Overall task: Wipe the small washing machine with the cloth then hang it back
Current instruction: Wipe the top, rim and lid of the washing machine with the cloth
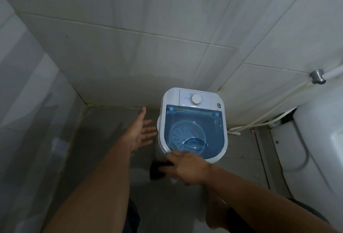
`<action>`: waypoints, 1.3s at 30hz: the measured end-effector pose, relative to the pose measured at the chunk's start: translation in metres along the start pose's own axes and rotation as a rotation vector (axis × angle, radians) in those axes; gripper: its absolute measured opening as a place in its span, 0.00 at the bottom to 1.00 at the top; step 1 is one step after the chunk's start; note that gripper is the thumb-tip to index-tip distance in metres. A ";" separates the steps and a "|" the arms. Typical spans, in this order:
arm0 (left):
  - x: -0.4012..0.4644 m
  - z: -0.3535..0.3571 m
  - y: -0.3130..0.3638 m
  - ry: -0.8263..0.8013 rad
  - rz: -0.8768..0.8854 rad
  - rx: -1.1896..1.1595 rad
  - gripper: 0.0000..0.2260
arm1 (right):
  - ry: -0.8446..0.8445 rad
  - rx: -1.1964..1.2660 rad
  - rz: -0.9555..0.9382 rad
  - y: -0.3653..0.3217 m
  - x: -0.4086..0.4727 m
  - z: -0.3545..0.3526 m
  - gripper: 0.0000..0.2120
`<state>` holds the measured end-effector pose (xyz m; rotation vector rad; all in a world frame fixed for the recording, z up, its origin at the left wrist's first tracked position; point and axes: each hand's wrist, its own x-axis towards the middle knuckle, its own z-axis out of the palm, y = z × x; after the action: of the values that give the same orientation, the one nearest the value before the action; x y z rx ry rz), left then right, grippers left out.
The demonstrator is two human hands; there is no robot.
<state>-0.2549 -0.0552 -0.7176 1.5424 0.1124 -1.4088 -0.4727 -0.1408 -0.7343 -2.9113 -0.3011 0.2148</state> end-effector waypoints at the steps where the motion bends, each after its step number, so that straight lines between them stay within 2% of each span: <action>1: 0.000 0.000 -0.001 -0.002 0.003 -0.001 0.37 | -0.038 0.016 -0.046 0.001 -0.006 -0.002 0.17; 3: 0.000 0.001 -0.001 -0.006 0.002 0.001 0.38 | 0.024 0.089 0.009 0.007 -0.016 -0.011 0.17; 5: 0.000 0.001 -0.002 -0.002 0.003 0.004 0.37 | 0.183 0.124 0.161 0.025 -0.020 -0.025 0.18; 9: -0.001 0.001 -0.001 -0.002 0.006 0.002 0.37 | 0.496 0.154 0.638 0.080 -0.007 -0.050 0.18; 12: -0.002 0.003 -0.001 0.009 0.006 0.007 0.36 | 0.547 0.175 0.934 0.100 0.008 -0.038 0.18; 14: -0.001 0.005 -0.001 0.016 0.011 0.011 0.34 | 0.513 0.141 0.916 0.089 0.019 -0.024 0.17; 17: 0.000 0.008 -0.002 0.031 0.014 0.010 0.34 | 0.436 0.052 0.595 0.048 0.029 -0.004 0.17; 19: 0.001 0.009 -0.002 0.025 0.015 0.015 0.35 | 0.348 0.108 0.377 0.020 0.022 -0.001 0.17; 21: 0.003 0.008 -0.003 0.022 0.016 0.022 0.38 | 0.265 0.176 0.245 0.005 0.003 -0.003 0.17; 23: 0.004 0.006 -0.005 0.021 0.020 0.021 0.38 | 0.333 0.239 0.297 0.010 -0.020 -0.010 0.17; 27: 0.001 0.008 -0.006 0.014 0.028 0.021 0.37 | 0.662 0.302 0.781 0.068 -0.075 -0.029 0.16; 29: -0.001 0.009 -0.006 0.019 0.030 0.029 0.37 | 0.701 0.297 1.011 0.094 -0.097 -0.031 0.15; 31: -0.003 0.010 -0.005 0.021 0.032 0.037 0.37 | 0.657 0.291 1.119 0.098 -0.104 -0.021 0.15; 33: -0.005 0.011 -0.003 0.019 0.022 0.040 0.37 | 0.646 0.251 1.121 0.077 -0.100 -0.004 0.17; 39: -0.007 0.013 -0.001 0.024 0.022 0.055 0.37 | 0.606 0.195 0.859 -0.030 -0.056 0.045 0.20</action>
<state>-0.2666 -0.0597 -0.7101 1.6017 0.0717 -1.3870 -0.5399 -0.1159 -0.7643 -2.5497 0.9960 -0.4818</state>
